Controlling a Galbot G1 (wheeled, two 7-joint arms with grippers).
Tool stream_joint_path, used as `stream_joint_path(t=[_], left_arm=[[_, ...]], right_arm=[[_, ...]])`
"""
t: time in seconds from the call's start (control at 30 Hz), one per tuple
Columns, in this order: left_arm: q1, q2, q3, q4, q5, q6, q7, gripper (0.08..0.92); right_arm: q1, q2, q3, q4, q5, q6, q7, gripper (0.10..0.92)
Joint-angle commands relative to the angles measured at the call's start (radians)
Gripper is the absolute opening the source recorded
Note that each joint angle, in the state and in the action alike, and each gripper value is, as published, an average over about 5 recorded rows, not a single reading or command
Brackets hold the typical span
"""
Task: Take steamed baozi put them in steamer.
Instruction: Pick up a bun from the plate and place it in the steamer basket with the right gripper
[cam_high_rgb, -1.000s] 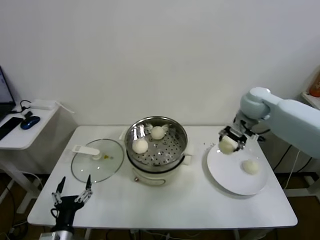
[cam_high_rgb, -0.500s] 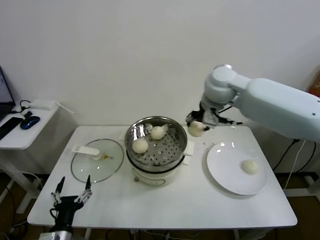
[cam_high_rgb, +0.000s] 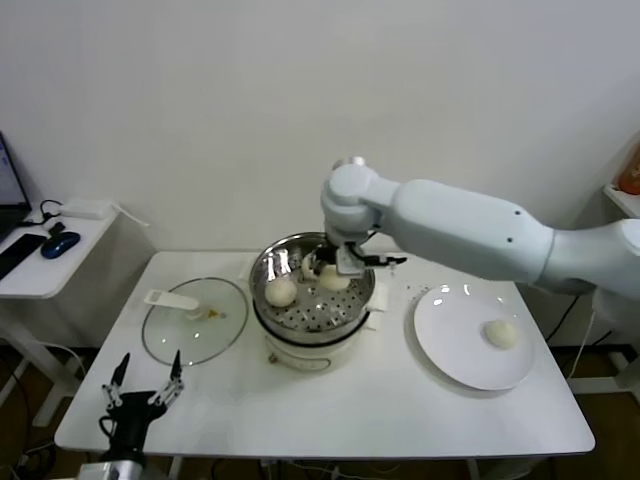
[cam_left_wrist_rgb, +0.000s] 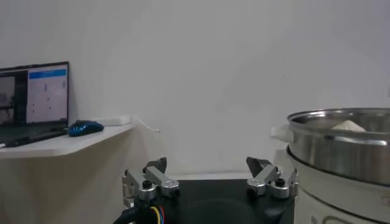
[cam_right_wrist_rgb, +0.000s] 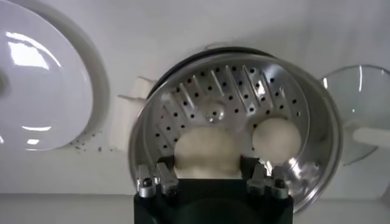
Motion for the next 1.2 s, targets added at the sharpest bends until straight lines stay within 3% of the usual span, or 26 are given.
stream_joint_path(t=[0.03, 1.2], left_arm=[[0.0, 0.0, 0.002, 0.011, 0.003, 0.003, 0.001, 0.823], [-0.003, -0.005, 0.008, 0.024, 0.002, 0.0, 0.0, 0.823]], right_arm=[[-0.094, 0.093, 0.001, -0.033, -0.078, 0.026, 0.002, 0.696], [-0.157, 0.096, 0.005, -0.031, -0.11, 0.036, 0.01, 0.712]])
